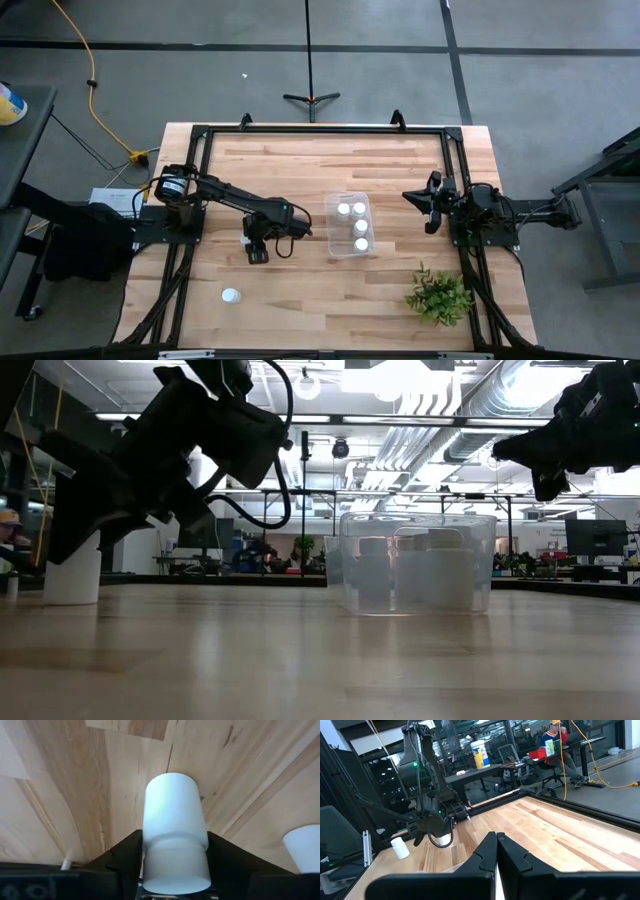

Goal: Pick and place pill bottles into a basket
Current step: Put the top pill bottle into the bin

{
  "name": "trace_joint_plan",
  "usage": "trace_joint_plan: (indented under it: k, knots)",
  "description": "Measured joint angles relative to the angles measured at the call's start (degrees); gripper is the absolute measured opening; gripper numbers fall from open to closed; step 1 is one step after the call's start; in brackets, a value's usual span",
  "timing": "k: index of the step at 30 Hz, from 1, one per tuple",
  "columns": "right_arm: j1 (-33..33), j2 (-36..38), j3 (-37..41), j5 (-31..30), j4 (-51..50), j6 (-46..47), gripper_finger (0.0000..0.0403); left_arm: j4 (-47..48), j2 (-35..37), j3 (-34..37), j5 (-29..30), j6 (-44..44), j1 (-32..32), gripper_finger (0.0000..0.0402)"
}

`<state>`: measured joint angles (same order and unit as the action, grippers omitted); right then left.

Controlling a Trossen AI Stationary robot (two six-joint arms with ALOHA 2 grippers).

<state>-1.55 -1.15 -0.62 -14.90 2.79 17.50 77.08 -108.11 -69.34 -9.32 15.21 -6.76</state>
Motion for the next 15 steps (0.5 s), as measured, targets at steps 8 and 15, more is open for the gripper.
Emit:
trace_joint_plan:
  k: [8, 15]
  knots:
    - [0.0, 0.0, 0.0, 0.03, 0.0, 0.0, 0.0, -0.48, 0.51, -0.02, 2.18, -3.52, -0.05, 0.0218]
    - [0.0, -0.02, 0.0, 0.23, 0.0, 0.26, 0.0, -0.18, 0.69, -5.53, 4.51, -8.8, 1.42, 0.0218]
